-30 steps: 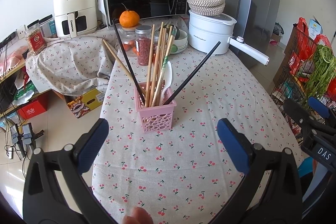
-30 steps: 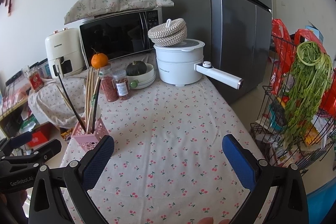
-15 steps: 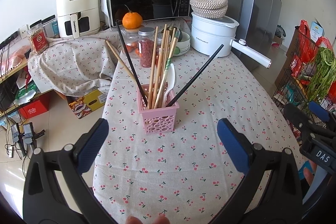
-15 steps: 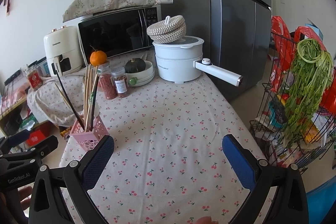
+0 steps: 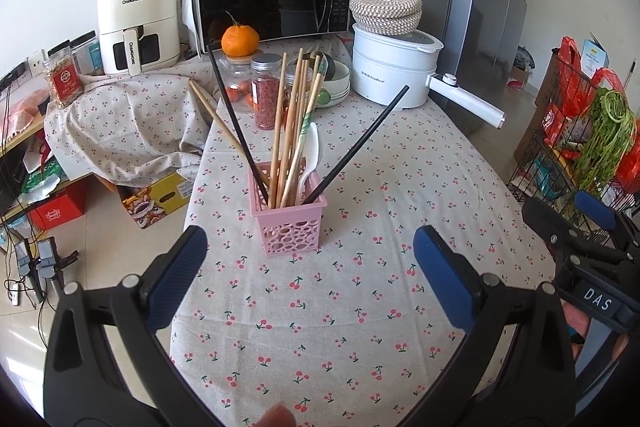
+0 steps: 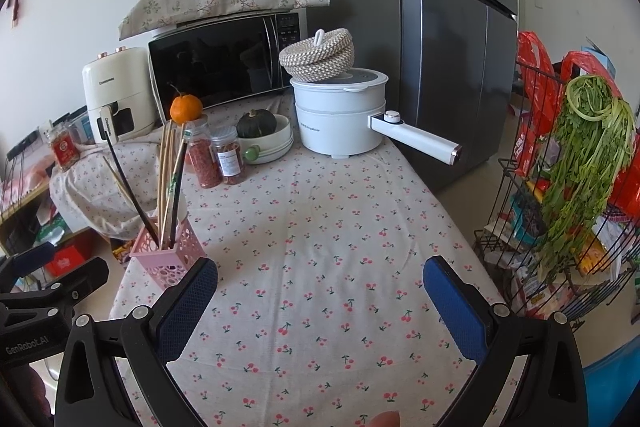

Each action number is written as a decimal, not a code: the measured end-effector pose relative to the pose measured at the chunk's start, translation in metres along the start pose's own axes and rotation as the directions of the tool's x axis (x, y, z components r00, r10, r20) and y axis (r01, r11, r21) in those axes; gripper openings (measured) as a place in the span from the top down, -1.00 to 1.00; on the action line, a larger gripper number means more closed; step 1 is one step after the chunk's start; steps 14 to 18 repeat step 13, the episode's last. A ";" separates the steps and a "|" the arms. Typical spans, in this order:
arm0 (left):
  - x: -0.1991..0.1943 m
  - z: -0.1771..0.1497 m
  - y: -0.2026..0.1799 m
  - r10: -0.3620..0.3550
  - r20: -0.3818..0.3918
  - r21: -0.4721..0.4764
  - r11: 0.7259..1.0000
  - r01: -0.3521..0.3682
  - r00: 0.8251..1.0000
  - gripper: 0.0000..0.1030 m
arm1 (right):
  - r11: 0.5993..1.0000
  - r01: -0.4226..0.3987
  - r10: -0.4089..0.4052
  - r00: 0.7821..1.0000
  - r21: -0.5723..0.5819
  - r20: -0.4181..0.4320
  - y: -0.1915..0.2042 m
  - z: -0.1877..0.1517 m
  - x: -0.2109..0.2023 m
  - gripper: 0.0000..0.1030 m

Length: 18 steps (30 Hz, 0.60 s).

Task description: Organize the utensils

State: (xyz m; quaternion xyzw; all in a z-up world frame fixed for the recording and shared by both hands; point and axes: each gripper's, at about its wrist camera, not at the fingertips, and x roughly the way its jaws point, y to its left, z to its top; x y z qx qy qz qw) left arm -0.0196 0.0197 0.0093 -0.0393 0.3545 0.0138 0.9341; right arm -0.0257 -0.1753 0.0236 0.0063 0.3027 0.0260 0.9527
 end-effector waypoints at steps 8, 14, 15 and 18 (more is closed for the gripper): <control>0.005 -0.002 0.005 0.036 -0.029 -0.038 0.999 -0.037 0.999 -0.99 | 1.000 -0.011 0.011 1.000 -0.009 -0.007 0.003 -0.001 0.001 -1.00; 0.006 -0.004 0.008 0.036 -0.042 -0.055 0.998 -0.039 0.998 -0.99 | 1.000 -0.011 0.011 1.000 -0.008 -0.008 0.003 -0.001 0.001 -1.00; 0.006 -0.004 0.008 0.036 -0.042 -0.055 0.998 -0.039 0.998 -0.99 | 1.000 -0.011 0.011 1.000 -0.008 -0.008 0.003 -0.001 0.001 -1.00; 0.006 -0.004 0.008 0.036 -0.042 -0.055 0.998 -0.039 0.998 -0.99 | 1.000 -0.011 0.011 1.000 -0.008 -0.008 0.003 -0.001 0.001 -1.00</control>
